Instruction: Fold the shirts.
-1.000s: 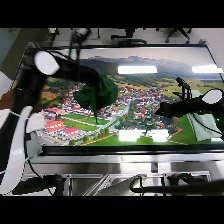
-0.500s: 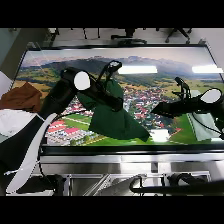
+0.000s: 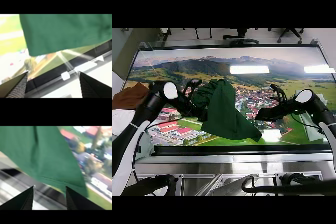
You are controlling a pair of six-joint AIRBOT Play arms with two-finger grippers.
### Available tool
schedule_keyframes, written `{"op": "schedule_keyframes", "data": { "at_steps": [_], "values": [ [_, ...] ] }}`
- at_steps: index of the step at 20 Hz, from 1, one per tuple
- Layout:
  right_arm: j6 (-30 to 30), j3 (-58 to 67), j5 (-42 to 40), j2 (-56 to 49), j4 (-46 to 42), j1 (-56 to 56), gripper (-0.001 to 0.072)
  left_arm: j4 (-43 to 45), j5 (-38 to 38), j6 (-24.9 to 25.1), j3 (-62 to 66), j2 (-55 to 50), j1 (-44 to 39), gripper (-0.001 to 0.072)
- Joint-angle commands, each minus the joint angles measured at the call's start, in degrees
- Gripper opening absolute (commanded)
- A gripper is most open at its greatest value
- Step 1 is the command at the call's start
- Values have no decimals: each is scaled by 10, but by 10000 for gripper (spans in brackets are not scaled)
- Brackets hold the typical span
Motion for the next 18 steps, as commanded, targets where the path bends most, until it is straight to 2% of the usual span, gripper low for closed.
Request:
{"op": "schedule_keyframes", "data": {
  "at_steps": [1, 6, 9, 11, 12, 13, 15, 16, 17, 18],
  "values": [
    [-5, 0, -4, -41, -88, 4, 439, -9, 124, -2, -138, 6, 10, 708],
    [-27, 0, -4, -94, -91, 7, 439, -93, 227, 19, -141, -64, 24, 708],
    [-45, 0, -2, -123, -83, 7, 438, -135, 218, 50, -105, -117, 23, 707],
    [-58, 0, 6, -143, -65, 7, 438, -135, 202, 50, -92, -143, 23, 706],
    [-75, 0, 13, -154, -38, 7, 437, -134, 196, 51, -86, -151, 25, 611],
    [-97, 0, 15, -163, -2, 8, 432, -134, 193, 51, -81, -154, 27, 445],
    [-127, 0, 20, -180, 45, 16, 417, -134, 188, 57, -73, -154, 27, 180],
    [-134, 0, 25, -187, 53, 21, 254, -134, 183, 60, -68, -154, 27, 91],
    [-149, 0, 32, -193, 66, 24, 56, -135, 173, 61, -60, -154, 28, 12],
    [-154, 0, 37, -195, 80, 24, 19, -136, 158, 61, -49, -153, 28, 15]
  ]
}}
